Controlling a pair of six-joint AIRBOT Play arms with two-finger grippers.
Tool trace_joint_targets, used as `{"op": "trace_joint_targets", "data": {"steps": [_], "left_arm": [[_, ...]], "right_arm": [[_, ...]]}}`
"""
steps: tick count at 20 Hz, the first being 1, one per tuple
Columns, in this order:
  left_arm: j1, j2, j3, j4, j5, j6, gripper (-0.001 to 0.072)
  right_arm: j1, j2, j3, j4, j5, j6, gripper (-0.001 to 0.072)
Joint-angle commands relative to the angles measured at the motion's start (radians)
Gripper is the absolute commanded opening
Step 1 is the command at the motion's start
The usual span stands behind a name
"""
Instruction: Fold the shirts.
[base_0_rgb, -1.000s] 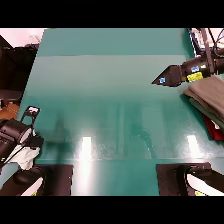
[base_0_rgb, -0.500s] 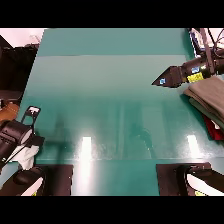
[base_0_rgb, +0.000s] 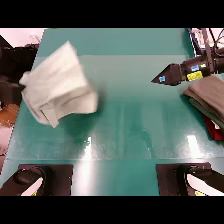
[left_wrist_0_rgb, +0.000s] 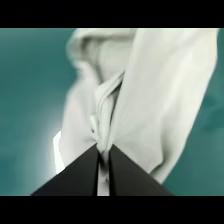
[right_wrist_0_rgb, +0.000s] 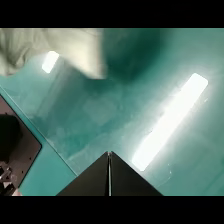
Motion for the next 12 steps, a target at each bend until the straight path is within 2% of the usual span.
{"op": "trace_joint_targets", "data": {"steps": [1,5,8,12], "left_arm": [[0.001,-0.098,0.231,-0.366,0.027,0.135,0.0025],[-0.069,-0.336,0.321,-0.465,0.072,0.243,0.0025],[-0.151,-0.548,0.399,-0.473,0.145,0.275,0.0025],[-0.246,-0.797,0.476,-0.550,0.156,0.321,0.0026]], "right_arm": [[-0.001,0.000,0.003,0.005,-0.075,0.023,0.0017],[-0.001,0.000,0.068,0.000,-0.100,0.030,0.0017],[-0.001,0.000,0.161,-0.008,-0.127,0.030,0.0016],[-0.001,0.000,0.230,-0.008,-0.148,0.030,0.0017]]}}
